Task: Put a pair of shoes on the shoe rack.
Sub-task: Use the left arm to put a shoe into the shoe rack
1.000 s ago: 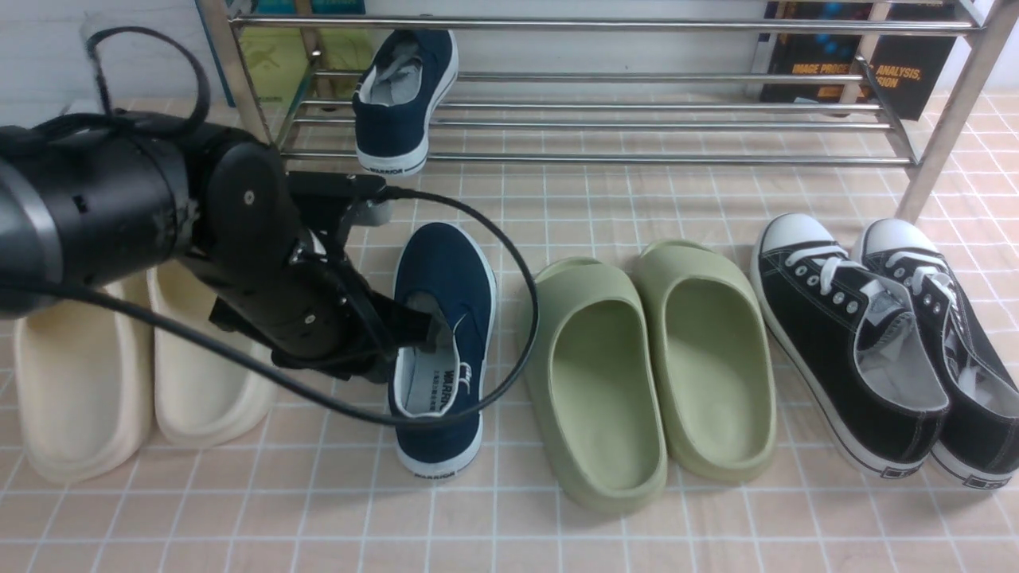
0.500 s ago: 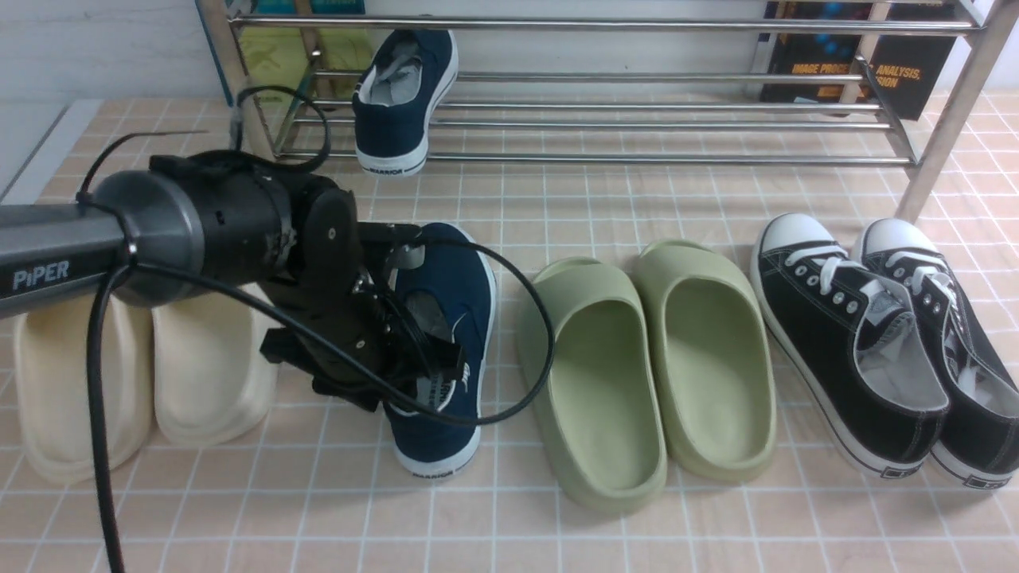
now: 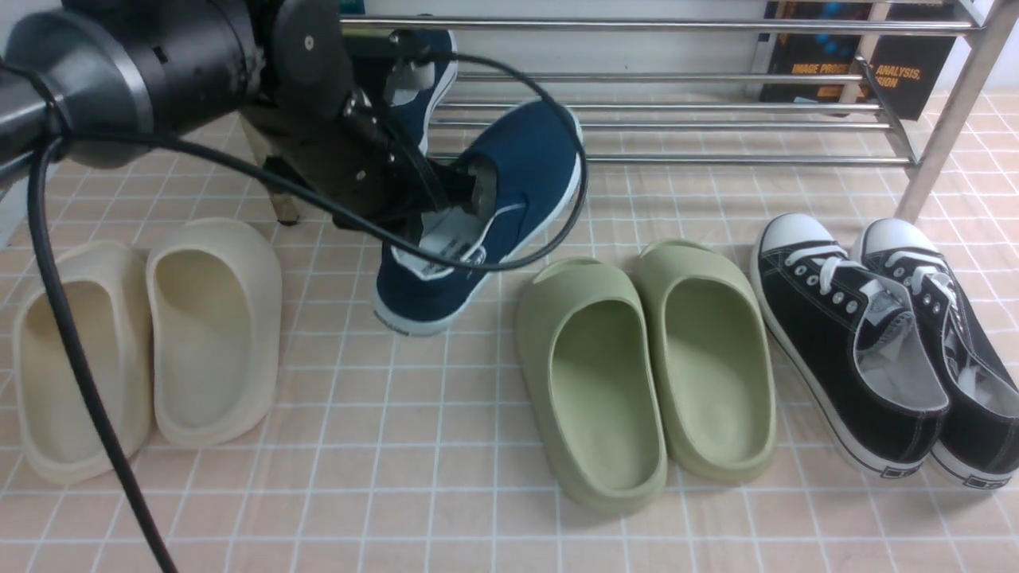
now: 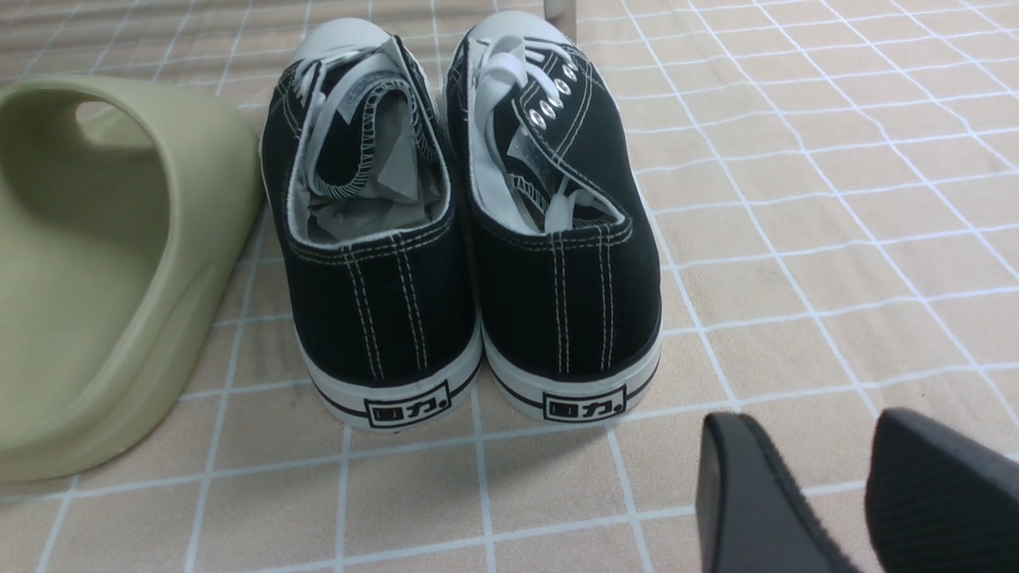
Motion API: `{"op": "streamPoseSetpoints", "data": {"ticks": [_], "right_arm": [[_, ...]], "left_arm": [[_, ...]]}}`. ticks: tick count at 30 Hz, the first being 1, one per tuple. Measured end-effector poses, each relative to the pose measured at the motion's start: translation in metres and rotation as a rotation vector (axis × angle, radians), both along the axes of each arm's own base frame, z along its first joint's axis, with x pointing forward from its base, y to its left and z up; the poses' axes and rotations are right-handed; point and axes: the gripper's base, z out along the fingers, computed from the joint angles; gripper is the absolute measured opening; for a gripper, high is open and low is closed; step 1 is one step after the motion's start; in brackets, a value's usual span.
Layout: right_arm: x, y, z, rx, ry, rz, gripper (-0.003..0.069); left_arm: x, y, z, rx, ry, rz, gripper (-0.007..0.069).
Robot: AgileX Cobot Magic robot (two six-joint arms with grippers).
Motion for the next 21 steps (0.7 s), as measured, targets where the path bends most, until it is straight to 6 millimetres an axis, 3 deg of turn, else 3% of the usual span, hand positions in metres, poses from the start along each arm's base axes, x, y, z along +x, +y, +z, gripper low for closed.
{"op": "streamPoseSetpoints", "data": {"ticks": [4, 12, 21], "right_arm": [[0.0, 0.0, 0.0, -0.001, 0.0, 0.0, 0.024], [0.0, 0.0, 0.0, 0.0, 0.0, 0.0, 0.024], [0.0, 0.0, 0.0, 0.0, 0.0, 0.0, 0.024]], "left_arm": [[0.018, -0.008, 0.003, -0.009, -0.022, 0.001, 0.0027], [0.066, -0.024, -0.042, -0.045, 0.056, 0.101, 0.0027], [0.122, -0.001, -0.04, -0.237, -0.078, 0.28, 0.0028]]}}
